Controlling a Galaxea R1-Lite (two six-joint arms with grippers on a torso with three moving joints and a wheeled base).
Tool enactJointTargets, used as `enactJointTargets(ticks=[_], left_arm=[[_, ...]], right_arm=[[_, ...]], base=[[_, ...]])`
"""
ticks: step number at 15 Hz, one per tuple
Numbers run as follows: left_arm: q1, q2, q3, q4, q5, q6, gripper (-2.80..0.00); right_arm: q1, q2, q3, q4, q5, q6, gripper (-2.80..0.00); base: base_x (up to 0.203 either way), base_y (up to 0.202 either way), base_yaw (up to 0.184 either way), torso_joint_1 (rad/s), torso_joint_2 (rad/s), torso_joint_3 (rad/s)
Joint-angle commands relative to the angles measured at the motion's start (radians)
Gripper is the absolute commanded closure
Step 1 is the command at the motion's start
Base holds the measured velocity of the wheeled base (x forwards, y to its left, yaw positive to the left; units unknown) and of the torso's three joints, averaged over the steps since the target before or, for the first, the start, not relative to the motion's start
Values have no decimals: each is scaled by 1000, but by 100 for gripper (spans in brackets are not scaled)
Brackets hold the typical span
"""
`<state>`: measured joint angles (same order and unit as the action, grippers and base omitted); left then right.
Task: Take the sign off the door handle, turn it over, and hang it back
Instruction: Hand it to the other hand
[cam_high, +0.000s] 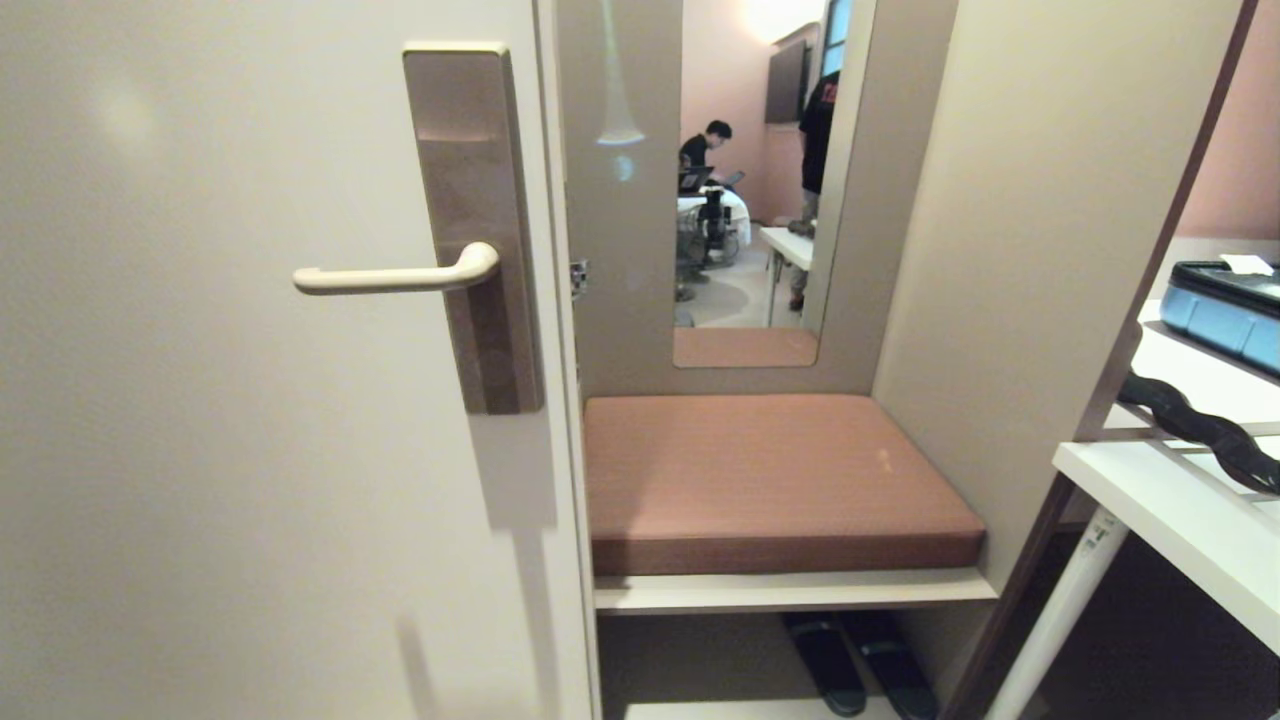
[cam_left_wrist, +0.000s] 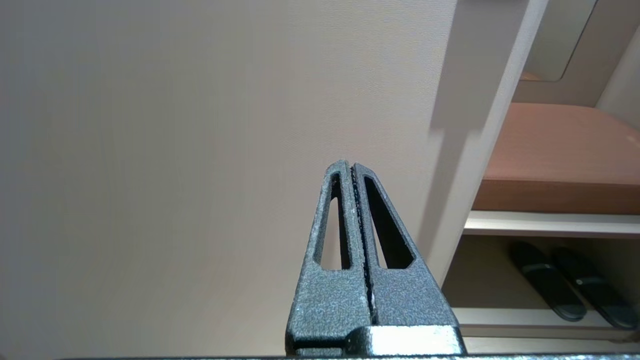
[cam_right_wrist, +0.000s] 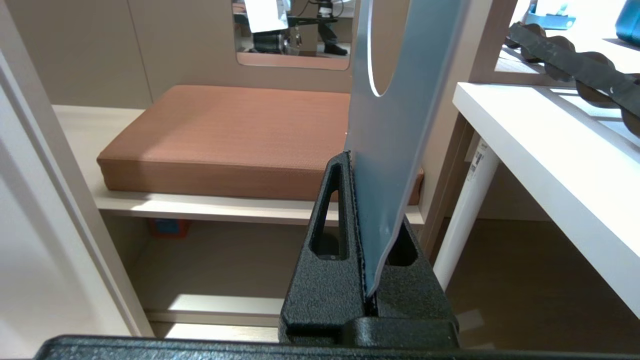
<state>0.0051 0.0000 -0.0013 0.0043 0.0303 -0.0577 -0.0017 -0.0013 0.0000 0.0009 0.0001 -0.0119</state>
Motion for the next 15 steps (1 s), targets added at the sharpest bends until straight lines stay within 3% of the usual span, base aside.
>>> enactJointTargets(ticks=[1,15], left_arm=[[1,0,0,0,0,-2,0],[1,0,1,0,0,-4,0]], right_arm=[[0,1,0,-1,0,0,0],[0,1,0,-1,5,-17,0]], base=[[0,0,0,0,0,0],[0,0,0,0,0,0]])
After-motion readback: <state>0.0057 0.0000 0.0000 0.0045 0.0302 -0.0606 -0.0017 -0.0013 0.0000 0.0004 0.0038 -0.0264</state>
